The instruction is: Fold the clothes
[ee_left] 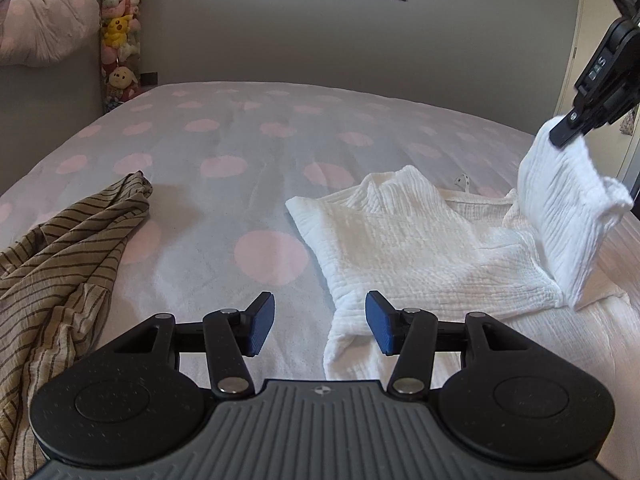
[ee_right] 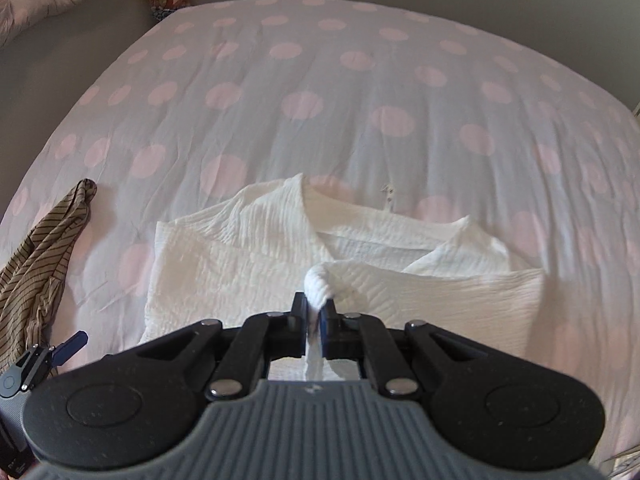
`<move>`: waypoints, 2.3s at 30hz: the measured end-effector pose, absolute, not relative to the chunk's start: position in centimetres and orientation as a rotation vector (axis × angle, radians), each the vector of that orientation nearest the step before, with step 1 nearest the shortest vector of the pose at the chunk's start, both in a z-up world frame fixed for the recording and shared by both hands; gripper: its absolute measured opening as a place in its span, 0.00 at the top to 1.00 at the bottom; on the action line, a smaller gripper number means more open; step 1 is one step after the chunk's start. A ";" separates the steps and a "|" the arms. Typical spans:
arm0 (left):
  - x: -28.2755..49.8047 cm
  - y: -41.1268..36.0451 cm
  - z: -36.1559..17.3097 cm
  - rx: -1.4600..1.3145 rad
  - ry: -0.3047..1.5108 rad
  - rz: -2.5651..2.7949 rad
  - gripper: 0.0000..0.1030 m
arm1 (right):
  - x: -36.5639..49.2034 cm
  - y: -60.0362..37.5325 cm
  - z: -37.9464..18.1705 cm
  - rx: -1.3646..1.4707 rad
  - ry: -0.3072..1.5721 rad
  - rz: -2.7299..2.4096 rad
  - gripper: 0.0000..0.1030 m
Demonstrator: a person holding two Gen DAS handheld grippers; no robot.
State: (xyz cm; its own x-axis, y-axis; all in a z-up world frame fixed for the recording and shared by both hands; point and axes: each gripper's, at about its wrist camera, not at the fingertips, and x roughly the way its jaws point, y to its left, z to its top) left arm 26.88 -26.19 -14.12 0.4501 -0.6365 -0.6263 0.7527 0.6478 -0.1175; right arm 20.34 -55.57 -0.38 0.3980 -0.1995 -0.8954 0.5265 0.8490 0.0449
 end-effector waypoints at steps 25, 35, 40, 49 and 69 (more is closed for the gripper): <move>27.0 -27.2 -15.6 0.253 0.729 -0.834 0.53 | 16.2 -49.8 -10.8 0.363 0.996 -0.211 0.68; 27.0 -27.4 -16.1 0.287 0.734 -0.831 0.53 | 17.0 -48.0 -16.0 0.487 0.956 -0.222 0.68; 27.3 -27.4 -16.5 0.292 0.748 -0.819 0.53 | 15.8 -48.9 -15.2 0.526 0.931 -0.187 0.67; 27.3 -27.4 -16.7 0.313 0.748 -0.793 0.50 | 8.6 -59.4 -9.7 0.419 0.844 -0.461 0.61; 28.8 -28.5 -19.4 0.353 0.767 -0.689 0.45 | 2.9 -80.1 -15.3 0.791 0.695 -0.739 0.59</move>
